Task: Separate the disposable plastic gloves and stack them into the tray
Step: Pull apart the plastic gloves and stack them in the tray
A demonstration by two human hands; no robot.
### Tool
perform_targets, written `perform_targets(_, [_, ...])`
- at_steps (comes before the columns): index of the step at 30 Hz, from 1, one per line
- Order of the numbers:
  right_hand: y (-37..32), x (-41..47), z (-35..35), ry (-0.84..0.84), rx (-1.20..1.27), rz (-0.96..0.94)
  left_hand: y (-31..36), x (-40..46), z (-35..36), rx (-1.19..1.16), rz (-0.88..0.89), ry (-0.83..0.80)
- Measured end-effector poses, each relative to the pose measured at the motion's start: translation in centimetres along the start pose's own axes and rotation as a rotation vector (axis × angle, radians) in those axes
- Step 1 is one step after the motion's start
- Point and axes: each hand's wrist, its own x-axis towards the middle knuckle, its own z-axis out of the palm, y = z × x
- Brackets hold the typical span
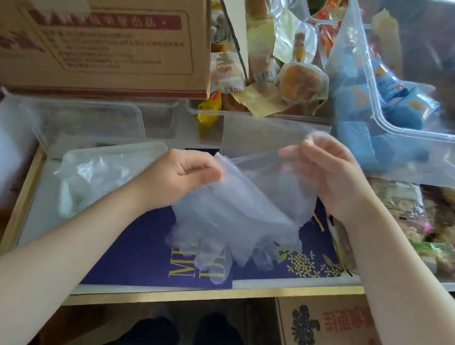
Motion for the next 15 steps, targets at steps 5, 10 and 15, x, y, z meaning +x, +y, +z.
perform_targets(5, [-1.0, -0.7, 1.5, 0.089, -0.241, 0.004, -1.0, -1.7, -2.2, 0.233, 0.222, 0.030])
perform_targets(10, [-2.8, -0.5, 5.2, 0.007, -0.651, 0.075, -0.9, -3.4, -3.6, 0.358, 0.342, -0.036])
perform_targets(15, [-2.1, 0.3, 9.4, 0.016, -1.165, 0.132, -1.1, -4.5, -4.7, 0.400, 0.182, 0.107])
